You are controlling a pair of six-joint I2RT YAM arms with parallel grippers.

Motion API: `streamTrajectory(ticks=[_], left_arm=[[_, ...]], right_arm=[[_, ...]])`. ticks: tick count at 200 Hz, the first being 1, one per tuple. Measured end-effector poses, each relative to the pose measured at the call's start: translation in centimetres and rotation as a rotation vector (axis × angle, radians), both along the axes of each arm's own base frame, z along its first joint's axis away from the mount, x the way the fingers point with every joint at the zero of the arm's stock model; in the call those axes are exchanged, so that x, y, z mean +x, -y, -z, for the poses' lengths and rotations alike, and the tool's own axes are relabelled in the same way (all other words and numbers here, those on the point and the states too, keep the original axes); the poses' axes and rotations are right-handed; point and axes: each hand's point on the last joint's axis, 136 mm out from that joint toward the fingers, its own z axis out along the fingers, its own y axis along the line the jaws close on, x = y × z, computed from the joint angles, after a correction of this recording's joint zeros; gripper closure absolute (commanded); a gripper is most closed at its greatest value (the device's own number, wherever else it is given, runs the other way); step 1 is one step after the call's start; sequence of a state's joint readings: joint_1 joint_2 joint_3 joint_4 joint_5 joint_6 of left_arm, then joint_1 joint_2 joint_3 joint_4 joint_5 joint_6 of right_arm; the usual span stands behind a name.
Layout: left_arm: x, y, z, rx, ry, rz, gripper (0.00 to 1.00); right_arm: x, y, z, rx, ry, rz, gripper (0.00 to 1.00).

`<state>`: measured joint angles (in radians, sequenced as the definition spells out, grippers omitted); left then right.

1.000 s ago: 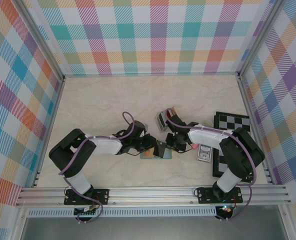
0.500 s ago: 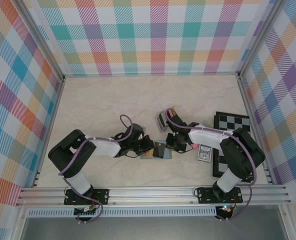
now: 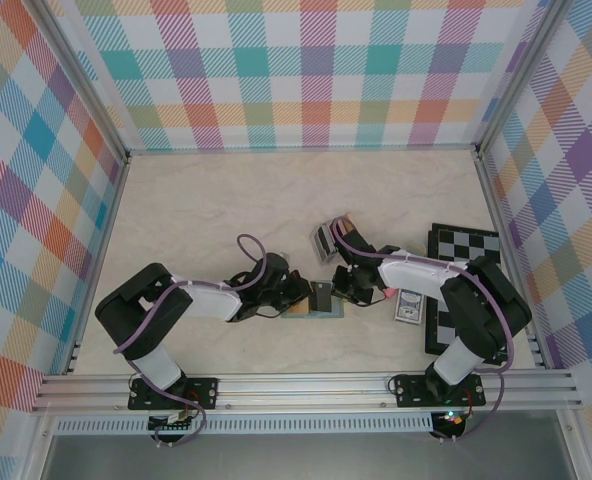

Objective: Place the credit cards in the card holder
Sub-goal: Insert the credit card into the card slot.

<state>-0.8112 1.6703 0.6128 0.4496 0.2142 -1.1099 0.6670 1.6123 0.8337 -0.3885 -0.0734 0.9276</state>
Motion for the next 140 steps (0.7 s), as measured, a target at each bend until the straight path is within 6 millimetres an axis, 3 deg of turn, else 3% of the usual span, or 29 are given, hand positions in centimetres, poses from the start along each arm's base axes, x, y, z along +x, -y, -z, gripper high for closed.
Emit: streamTrajectory(ticks=[118, 140], left_arm=[[0.1, 1.2, 0.9, -0.035, -0.034, -0.029, 0.96], [0.2, 1.2, 0.9, -0.039, -0.037, -0.033, 0.88]], right_arm=[[0.0, 0.1, 0.0, 0.034, 0.003, 0.019, 0.79], [0.0, 0.1, -0.1, 0.038, 0.007, 0.023, 0.76]])
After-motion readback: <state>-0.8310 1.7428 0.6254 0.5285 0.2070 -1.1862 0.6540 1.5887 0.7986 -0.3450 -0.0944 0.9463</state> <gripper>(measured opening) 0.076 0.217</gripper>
